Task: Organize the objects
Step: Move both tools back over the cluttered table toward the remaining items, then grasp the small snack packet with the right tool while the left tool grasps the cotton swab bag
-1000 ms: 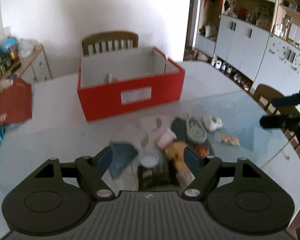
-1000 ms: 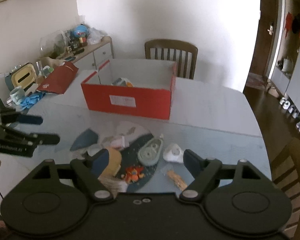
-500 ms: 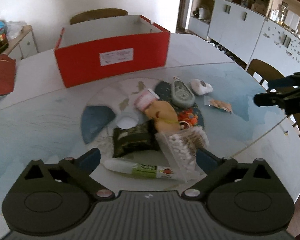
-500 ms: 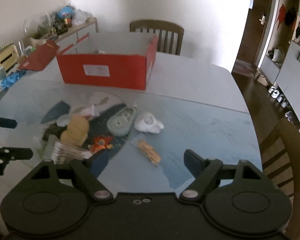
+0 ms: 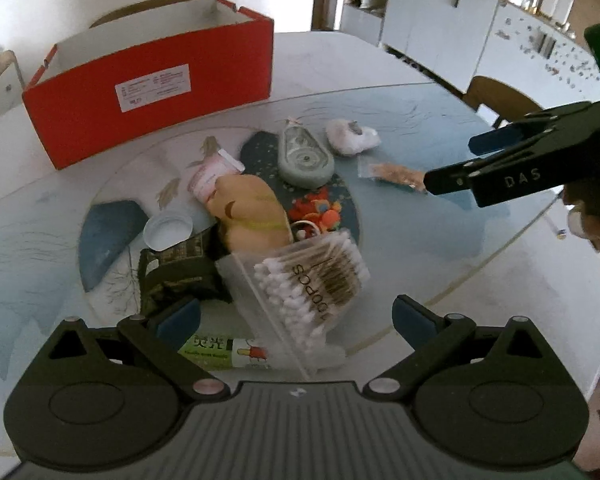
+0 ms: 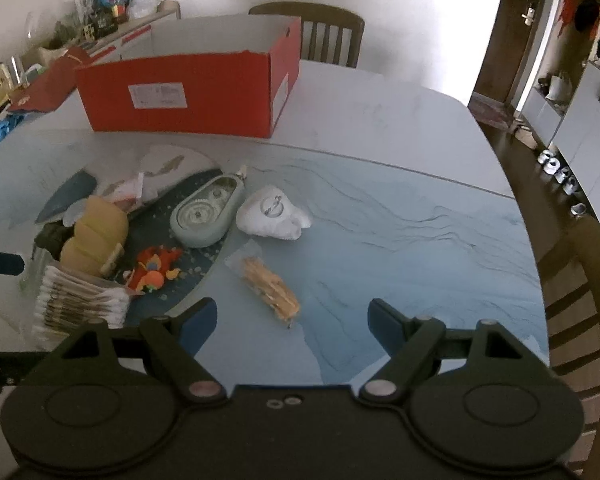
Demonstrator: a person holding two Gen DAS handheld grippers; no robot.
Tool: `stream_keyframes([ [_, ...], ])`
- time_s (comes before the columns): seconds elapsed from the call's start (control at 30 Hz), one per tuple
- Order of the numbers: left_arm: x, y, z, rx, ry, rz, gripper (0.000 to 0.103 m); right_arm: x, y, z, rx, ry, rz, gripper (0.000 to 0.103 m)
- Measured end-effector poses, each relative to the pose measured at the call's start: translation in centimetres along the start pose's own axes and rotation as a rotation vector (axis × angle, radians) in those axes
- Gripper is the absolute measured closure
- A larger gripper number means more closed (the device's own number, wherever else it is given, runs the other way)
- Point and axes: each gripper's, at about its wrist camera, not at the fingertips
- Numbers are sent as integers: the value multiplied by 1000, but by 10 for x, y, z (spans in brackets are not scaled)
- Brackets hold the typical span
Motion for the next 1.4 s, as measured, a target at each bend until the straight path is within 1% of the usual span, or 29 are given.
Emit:
stream_keyframes([
  [0.23, -4, -13, 6, 7, 3, 10, 1, 4, -18, 4, 24, 32, -2, 21],
  [0.27, -4, -13, 6, 6, 7, 8, 1, 3, -20, 5, 26, 33, 1, 22],
  [0.4, -1, -13, 8, -3, 46, -10, 1, 2, -28, 9, 39, 25, 13, 23],
  [0.57, 3, -14, 10, 1, 82, -19, 2, 5, -35, 11, 49, 55, 25, 23],
  [0.63, 5, -14, 10, 0, 91, -23, 5, 6, -38, 11, 56, 57, 26, 23],
  [0.7, 5, -15, 11, 5, 97, -26, 15, 6, -41, 10, 64, 48, 32, 23],
  [0.73, 5, -15, 12, 8, 98, -25, 18, 5, -42, 10, 68, 44, 35, 24],
  [0.8, 5, -16, 12, 21, 97, -20, 35, 4, -43, 10, 75, 33, 41, 24],
  [0.83, 5, -17, 12, 29, 97, -18, 39, 4, -44, 11, 77, 28, 43, 25],
  [0.9, 7, -18, 12, 36, 104, -32, 43, 3, -45, 11, 80, 19, 48, 28],
  [0.93, 7, -18, 12, 36, 107, -35, 45, 2, -46, 11, 83, 15, 50, 33],
  [0.97, 7, -17, 12, 35, 108, -37, 46, 2, -47, 12, 89, 12, 51, 42],
  [1.03, 7, -16, 13, 34, 109, -46, 52, 2, -48, 12, 92, 13, 43, 45],
  [1.1, 7, -15, 13, 33, 108, -49, 60, 2, -48, 12, 92, 11, 42, 49],
  [1.17, 7, -14, 14, 34, 112, -59, 67, 3, -47, 12, 90, 13, 40, 59],
  [1.27, 6, -12, 14, 31, 109, -71, 75, 4, -45, 11, 92, 13, 36, 68],
  [1.3, 6, -12, 14, 30, 105, -75, 79, 4, -44, 10, 93, 12, 35, 69],
  [1.37, 4, -9, 13, 31, 102, -82, 84, 6, -42, 8, 92, 6, 29, 71],
  [1.4, 4, -8, 13, 30, 99, -85, 85, 7, -41, 6, 90, 5, 27, 73],
])
Point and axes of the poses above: each gripper's, at about its wrist camera, not at the fingertips, and y roughly against the way its jaws point, x to its left, z to its top, and after that the axes turned 3 degrees about -y, right-handed
